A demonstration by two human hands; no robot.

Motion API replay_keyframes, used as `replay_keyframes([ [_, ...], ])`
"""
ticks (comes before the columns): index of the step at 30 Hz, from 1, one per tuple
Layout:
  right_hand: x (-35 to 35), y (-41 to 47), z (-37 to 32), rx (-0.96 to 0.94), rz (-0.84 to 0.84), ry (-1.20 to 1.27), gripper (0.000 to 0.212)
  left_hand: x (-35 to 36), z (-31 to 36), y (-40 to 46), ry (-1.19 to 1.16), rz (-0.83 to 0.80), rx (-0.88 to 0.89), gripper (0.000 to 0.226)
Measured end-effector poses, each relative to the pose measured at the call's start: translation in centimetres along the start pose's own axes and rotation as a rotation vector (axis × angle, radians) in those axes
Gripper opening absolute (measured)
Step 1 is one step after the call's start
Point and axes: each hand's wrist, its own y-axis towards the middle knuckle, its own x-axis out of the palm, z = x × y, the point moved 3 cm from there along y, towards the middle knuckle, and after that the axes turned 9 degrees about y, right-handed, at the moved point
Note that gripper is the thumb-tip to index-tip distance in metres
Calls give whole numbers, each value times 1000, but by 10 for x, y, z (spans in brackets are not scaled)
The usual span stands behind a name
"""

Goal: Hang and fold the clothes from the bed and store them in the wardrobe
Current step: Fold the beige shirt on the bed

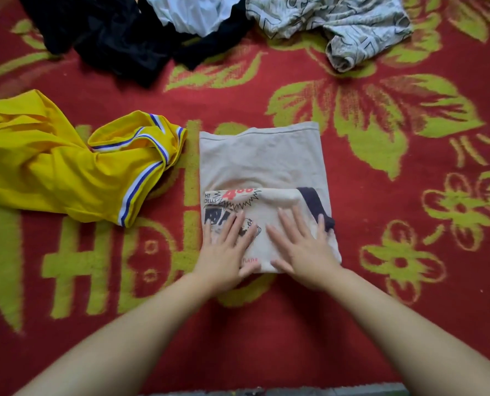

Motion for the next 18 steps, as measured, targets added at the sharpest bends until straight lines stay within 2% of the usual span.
replay_keyframes([
  [3, 17, -7, 30, -24, -96, -86, 86, 28, -7, -8, 91, -55, 81, 97],
  [6, 14, -8, 34, -82, -185, -156, 104, 26, -12, -9, 119, -116, 105, 101],
  [7, 13, -8, 33, -74, -201, -178, 102, 23, -11, -10, 129, -140, 100, 99],
  [9, 4, -10, 23, -36, -229, -179, 86, 11, -7, -11, 114, -189, 96, 94],
  [11, -10, -14, 10, -1, -315, -157, 84, -5, -2, -14, 68, -286, 105, 92],
  [13, -18, -23, -2, 17, -493, -105, 88, -19, 1, -21, -44, -471, 160, 89],
  [15, -35, -34, -9, -35, -696, 83, 84, -38, -4, -30, -317, -701, 272, 79],
  [17, -66, -33, -8, -49, -813, 281, 61, -61, -22, -30, -567, -860, 274, 63],
  [18, -84, -24, -2, -36, -775, 336, 45, -72, -35, -22, -616, -885, 225, 50],
])
